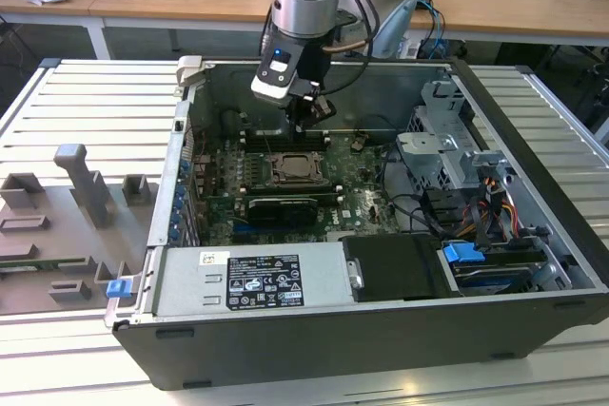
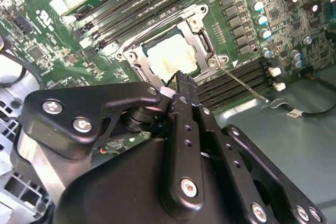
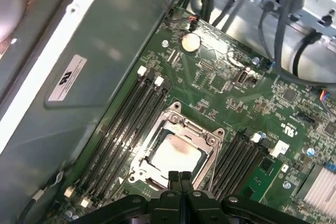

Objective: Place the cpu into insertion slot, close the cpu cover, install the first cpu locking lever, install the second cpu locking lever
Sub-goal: 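Install the first cpu locking lever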

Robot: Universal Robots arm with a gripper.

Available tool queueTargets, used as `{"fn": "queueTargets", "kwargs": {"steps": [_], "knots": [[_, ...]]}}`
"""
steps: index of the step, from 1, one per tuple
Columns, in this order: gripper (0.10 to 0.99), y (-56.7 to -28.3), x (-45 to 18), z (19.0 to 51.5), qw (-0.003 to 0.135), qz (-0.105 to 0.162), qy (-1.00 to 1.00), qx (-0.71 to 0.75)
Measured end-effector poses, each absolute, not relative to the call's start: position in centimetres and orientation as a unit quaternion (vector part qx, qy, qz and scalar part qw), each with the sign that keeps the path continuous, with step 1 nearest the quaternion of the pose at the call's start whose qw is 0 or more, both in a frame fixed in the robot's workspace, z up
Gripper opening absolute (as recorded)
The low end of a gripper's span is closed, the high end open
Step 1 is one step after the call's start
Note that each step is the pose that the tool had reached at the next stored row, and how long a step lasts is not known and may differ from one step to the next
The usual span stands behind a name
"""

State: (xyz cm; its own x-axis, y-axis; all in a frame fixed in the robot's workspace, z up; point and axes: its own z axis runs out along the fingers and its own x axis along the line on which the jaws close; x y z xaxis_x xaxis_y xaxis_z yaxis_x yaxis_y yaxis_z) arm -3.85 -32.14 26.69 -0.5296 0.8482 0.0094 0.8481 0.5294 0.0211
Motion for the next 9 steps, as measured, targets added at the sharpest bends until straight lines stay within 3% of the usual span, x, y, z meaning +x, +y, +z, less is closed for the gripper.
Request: {"fn": "queueTargets", "kwargs": {"steps": [9], "knots": [[0.106, -32.14, -3.85, 26.69, 0.0, 0.012, 0.902, 0.431]]}}
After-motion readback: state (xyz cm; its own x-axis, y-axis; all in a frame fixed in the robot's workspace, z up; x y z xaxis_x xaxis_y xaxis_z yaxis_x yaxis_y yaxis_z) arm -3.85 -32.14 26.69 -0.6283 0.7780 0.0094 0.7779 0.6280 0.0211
